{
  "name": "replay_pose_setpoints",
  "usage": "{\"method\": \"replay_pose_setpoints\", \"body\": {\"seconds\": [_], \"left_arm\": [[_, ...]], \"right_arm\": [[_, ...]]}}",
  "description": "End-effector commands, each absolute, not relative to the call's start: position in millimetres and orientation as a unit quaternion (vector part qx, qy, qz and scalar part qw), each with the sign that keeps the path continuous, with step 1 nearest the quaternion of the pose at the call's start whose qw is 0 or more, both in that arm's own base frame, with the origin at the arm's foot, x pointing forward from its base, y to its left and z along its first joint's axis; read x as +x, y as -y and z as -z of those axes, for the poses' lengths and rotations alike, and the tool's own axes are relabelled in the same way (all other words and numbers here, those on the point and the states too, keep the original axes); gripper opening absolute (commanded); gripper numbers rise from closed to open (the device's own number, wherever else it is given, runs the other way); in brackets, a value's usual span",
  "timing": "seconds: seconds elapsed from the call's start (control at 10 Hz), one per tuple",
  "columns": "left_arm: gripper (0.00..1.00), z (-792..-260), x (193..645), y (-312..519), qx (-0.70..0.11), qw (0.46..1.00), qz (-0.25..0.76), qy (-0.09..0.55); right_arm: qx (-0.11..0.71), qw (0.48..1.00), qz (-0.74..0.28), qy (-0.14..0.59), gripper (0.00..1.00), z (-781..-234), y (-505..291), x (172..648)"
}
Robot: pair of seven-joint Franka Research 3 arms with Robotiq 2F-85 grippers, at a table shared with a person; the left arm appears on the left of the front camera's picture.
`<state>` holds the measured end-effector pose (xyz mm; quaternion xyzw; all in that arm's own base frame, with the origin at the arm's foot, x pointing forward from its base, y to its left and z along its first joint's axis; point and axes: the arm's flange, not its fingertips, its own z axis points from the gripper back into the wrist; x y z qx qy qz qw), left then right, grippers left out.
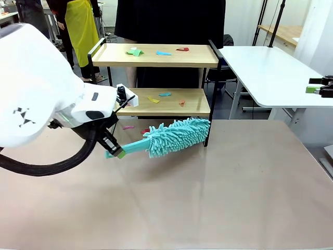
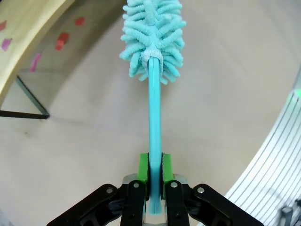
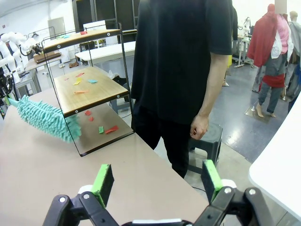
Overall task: Clean the shelf.
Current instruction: Clean the specific section of the Shelf indicated by the human with the Duster.
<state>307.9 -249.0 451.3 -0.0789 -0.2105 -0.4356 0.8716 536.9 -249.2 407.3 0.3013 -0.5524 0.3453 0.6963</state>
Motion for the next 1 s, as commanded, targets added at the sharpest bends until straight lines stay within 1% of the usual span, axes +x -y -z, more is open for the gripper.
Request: {"method": "replay_pose_setpoints", "body": {"seconds": [0.0,0.1,0.2,0.5,0.8,0.9], "left_arm": [[0.14,-432.1,310.7,260.8,-0.072,0.895,0.383,0.218],[0.14,-426.3,316.0,267.4,-0.088,0.901,0.365,0.217],[0.14,-422.7,320.5,272.4,-0.085,0.907,0.342,0.231],[0.14,-412.4,329.4,292.9,-0.129,0.907,0.305,0.259],[0.14,-397.5,346.2,316.7,-0.149,0.913,0.287,0.247],[0.14,-393.9,351.2,323.9,-0.152,0.915,0.276,0.252]], "right_arm": [[0.301,0.695,-0.347,0.553,1.00,-409.5,247.3,536.7],[0.301,0.695,-0.347,0.553,1.00,-409.5,247.3,536.7],[0.301,0.695,-0.347,0.553,1.00,-409.5,247.3,536.7],[0.301,0.695,-0.347,0.553,1.00,-409.5,247.3,536.7],[0.301,0.695,-0.347,0.553,1.00,-409.5,247.3,536.7],[0.301,0.695,-0.347,0.553,1.00,-409.5,247.3,536.7]]}}
